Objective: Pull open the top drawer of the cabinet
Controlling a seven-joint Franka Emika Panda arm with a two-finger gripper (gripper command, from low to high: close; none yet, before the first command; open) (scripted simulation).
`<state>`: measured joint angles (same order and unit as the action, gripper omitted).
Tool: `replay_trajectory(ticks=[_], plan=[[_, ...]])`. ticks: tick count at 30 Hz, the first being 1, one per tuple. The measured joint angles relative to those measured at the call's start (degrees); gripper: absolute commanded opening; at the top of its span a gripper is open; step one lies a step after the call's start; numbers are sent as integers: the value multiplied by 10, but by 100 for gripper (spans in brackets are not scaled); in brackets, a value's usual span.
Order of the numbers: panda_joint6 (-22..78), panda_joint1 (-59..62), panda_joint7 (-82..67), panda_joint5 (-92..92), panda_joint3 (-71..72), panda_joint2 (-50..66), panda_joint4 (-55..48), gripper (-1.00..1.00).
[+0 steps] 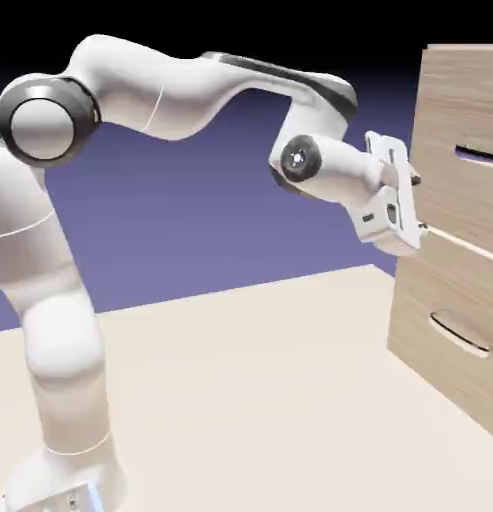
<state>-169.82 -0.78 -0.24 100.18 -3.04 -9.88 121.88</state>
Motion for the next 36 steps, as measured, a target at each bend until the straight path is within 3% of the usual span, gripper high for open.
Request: replay_trajectory(ticks=[24, 32, 33, 36], plan=[[25, -1, -255, 598, -18, 136, -234, 0], [-3, 6, -228, 585, -8, 234, -362, 0], [-3, 6, -228, 585, -8, 235, -363, -100], [2, 5, -234, 590, -10, 219, -342, -100]])
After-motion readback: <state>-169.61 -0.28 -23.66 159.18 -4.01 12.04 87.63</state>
